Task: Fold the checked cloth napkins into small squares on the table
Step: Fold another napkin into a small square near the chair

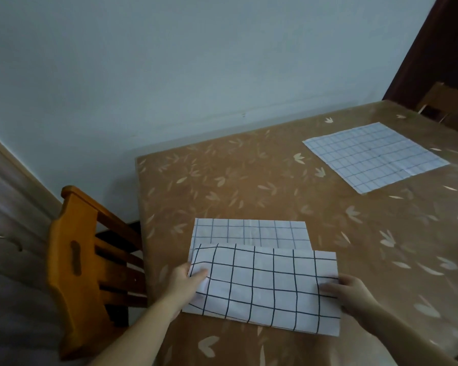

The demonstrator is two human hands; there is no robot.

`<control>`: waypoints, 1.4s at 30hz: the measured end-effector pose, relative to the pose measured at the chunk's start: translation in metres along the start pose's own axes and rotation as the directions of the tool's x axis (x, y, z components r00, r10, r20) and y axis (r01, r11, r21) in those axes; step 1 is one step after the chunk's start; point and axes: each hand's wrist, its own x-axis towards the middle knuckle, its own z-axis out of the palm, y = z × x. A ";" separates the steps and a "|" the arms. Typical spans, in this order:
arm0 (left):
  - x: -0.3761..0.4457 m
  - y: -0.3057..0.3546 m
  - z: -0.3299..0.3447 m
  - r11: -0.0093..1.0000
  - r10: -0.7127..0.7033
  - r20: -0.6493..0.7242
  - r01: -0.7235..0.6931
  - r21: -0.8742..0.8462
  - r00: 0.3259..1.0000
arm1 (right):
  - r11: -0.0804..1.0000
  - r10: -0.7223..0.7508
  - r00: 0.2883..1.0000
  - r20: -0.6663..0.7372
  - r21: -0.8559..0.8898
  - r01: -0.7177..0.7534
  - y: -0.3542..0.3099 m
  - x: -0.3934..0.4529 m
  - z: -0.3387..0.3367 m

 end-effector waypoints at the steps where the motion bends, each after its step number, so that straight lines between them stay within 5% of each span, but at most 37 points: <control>1: 0.002 0.003 0.001 0.999 0.001 -0.045 0.001 0.049 0.999 | 0.999 -0.035 0.999 -0.031 -0.028 0.034 -0.004 0.003 0.000; 5: -0.001 0.021 0.008 0.997 0.081 -0.218 -0.081 0.011 0.973 | 0.987 -0.143 0.977 -0.155 -0.093 0.130 -0.021 0.011 0.007; 8: -0.011 0.016 0.017 0.884 0.400 -0.373 -0.244 0.399 0.837 | 0.945 -0.252 0.923 -0.291 -0.280 0.170 -0.027 0.009 0.019; 11: -0.031 0.003 0.040 0.542 0.706 0.012 -0.551 0.634 0.708 | 0.663 -0.536 0.815 -0.220 -0.707 0.245 -0.013 -0.004 0.039; 14: -0.041 -0.009 0.069 0.382 0.497 0.415 -0.621 0.684 0.762 | 0.354 -0.644 0.763 0.048 -0.866 0.353 0.009 -0.020 0.066; 18: -0.041 -0.017 0.082 0.278 0.363 0.399 -0.507 0.816 0.842 | 0.232 -0.575 0.790 0.214 -0.883 0.408 0.029 -0.035 0.088; 22: -0.047 -0.013 0.085 0.284 0.323 0.343 -0.436 0.854 0.882 | 0.244 -0.473 0.842 0.258 -0.880 0.407 0.046 -0.037 0.091; 30: -0.043 -0.011 0.092 0.470 0.216 0.252 -0.327 0.820 0.943 | 0.309 -0.394 0.892 0.221 -0.882 0.355 0.040 -0.036 0.096; 42: -0.010 -0.015 0.094 0.435 0.265 0.274 -0.368 0.821 0.924 | 0.353 -0.385 0.913 0.132 -0.894 0.278 0.029 0.003 0.109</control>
